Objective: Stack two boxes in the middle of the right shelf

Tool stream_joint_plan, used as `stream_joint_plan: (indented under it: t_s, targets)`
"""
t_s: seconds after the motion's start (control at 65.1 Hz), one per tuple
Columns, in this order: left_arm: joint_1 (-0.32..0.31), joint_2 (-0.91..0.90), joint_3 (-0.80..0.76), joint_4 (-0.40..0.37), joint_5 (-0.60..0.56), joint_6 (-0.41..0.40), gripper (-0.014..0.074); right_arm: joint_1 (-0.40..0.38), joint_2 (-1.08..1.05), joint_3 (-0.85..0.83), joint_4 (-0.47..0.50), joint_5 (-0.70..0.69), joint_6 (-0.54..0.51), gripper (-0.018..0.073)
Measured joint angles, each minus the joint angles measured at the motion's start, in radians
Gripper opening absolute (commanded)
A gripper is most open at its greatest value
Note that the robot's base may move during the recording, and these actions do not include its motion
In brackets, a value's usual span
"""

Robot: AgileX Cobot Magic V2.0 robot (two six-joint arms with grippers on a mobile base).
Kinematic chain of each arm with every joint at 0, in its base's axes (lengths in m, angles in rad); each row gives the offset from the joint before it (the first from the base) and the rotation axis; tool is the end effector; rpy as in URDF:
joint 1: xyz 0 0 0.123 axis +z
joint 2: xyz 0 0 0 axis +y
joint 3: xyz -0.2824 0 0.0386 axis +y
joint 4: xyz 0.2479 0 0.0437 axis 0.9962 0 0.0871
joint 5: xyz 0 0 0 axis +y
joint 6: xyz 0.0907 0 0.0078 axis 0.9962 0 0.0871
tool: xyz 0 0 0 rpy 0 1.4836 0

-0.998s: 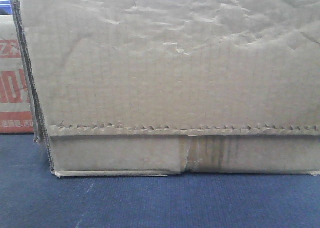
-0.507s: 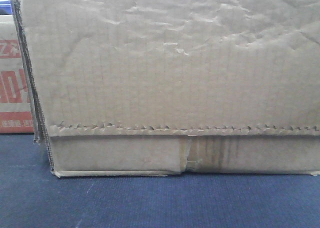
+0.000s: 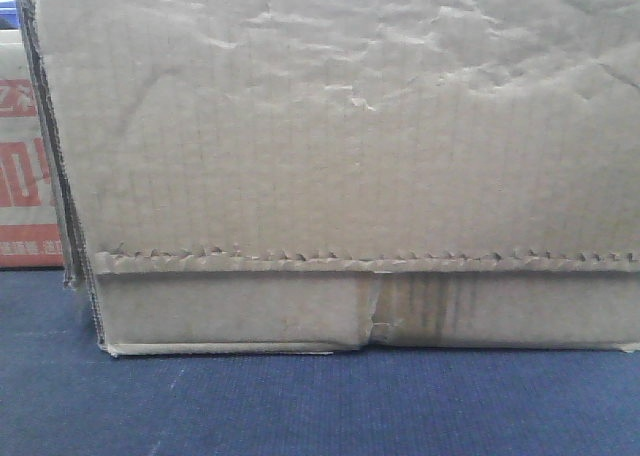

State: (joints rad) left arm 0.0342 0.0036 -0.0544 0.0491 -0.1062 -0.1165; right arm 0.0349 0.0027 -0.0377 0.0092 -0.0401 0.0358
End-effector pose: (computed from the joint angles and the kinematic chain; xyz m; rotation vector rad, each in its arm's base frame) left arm 0.0515 0.0013 0.2407 -0.0631 1.3253 -0.0319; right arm 0.0538 0.0018 0.2293 0.0074 1.4088 0.0660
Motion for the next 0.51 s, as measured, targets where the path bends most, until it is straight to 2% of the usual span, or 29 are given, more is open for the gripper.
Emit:
stream_joint_plan:
  t_s: [0.184,0.246,0.292,0.369,0.43,0.507]
  targets:
    - [0.000,0.050,-0.251,0.004,0.171,0.000,-0.0097,0.000,-0.003,-0.231,0.000,0.170,0.000,-0.0154]
    - [0.000,0.096,-0.331,0.004,0.222,0.000,-0.0043,0.000,0.011,-0.332,-0.009,0.234,0.000,-0.0146]
    - [0.000,0.136,-0.405,0.004,0.254,0.000,0.0030,0.000,0.047,-0.410,-0.016,0.285,0.000,-0.0113]
    - [-0.008,0.206,-0.489,0.004,0.300,0.000,0.0192,0.000,0.119,-0.514,-0.021,0.351,0.000,-0.0013]
    - [-0.016,0.262,-0.558,0.006,0.356,0.000,0.0328,0.000,0.198,-0.595,-0.021,0.393,0.000,0.0146]
    - [-0.026,0.344,-0.626,0.020,0.423,0.000,0.0439,0.000,0.302,-0.683,-0.023,0.425,0.000,0.0326]
